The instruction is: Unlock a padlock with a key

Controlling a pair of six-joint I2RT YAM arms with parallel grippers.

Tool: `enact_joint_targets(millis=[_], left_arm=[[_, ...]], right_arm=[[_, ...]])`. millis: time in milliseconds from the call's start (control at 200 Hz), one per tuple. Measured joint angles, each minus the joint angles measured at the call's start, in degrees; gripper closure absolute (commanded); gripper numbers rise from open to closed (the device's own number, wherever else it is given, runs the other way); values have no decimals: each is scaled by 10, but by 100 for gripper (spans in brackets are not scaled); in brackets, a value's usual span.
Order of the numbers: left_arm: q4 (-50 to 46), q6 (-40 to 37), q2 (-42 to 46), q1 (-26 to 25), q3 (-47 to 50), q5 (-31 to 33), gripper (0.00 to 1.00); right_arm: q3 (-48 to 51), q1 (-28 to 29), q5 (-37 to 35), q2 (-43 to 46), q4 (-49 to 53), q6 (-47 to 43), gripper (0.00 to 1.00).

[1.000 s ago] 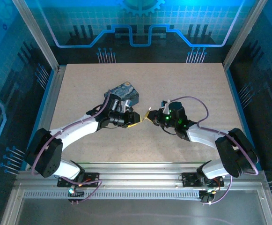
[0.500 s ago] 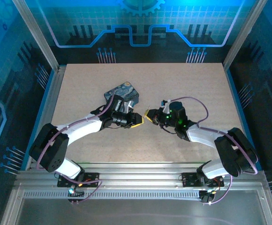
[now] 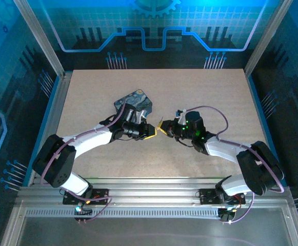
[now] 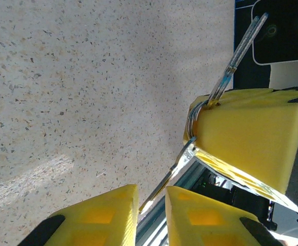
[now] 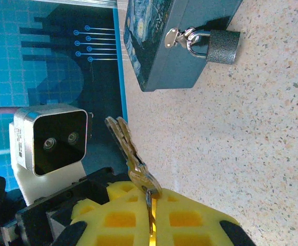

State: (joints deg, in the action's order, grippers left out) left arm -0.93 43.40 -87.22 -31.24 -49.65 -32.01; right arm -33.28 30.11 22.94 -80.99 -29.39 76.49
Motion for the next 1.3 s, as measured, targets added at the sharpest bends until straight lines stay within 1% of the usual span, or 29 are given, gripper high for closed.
enact_joint_targets(millis=[190,355,390,410,460,595,720,840,900,1010,1126,1301], left_arm=[[2,-2,0,0,0,-1,86],[5,-16,0,2,2,-16,93],[6,-19,0,3,3,-22,98],[7,-23,0,3,3,-26,100],[8,-32,0,4,3,-32,100],[2,-51,0,15,3,-35,100],[-23,-82,-12,21,-5,-40,100],[-59,-124,-28,21,-24,-52,100],[-74,-147,-33,19,-36,-63,100],[-107,-190,-44,14,-62,-80,100],[-134,-226,-55,7,-90,-99,100],[-170,-271,-71,4,-123,-120,100]], right_arm=[[0,3,0,0,2,0,92],[0,3,-3,0,11,-2,90],[1,3,-3,0,14,-4,89],[2,4,-3,0,14,-5,88],[4,4,-2,0,16,-7,84],[6,4,6,4,35,-41,68],[16,-12,15,47,96,-103,59],[32,-61,0,138,177,-196,51],[34,-75,-3,181,202,-249,47],[33,-83,18,233,224,-352,46],[15,-94,72,217,255,-437,46],[-25,-105,159,134,296,-528,48]])
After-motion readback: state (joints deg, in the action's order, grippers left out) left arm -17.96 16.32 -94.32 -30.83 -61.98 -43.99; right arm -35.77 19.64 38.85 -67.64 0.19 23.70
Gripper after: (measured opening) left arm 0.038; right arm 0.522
